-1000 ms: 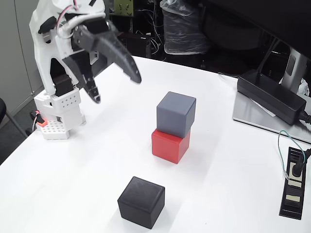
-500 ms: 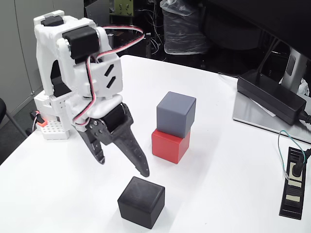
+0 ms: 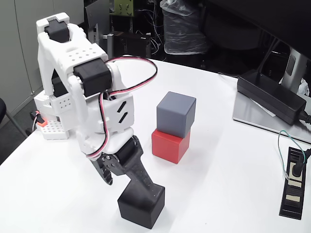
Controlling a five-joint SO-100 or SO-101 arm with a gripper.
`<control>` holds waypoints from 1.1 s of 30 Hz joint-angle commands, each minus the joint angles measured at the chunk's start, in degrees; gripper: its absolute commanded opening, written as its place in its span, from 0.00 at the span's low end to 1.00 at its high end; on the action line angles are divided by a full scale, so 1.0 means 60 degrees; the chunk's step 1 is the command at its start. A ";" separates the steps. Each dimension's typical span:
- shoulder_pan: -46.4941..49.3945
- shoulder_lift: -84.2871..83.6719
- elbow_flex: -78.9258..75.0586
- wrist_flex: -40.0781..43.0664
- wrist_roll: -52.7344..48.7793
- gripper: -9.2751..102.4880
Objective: Stack the three blocks in an ordered color.
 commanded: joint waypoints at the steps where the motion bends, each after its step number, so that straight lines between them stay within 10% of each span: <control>1: -0.0044 -0.0396 -0.0894 -0.0088 0.0044 0.42; 13: -0.0059 -0.2402 -0.2358 0.0044 0.0044 0.42; 33: -0.1978 -0.2183 -0.2417 0.1699 0.0059 0.09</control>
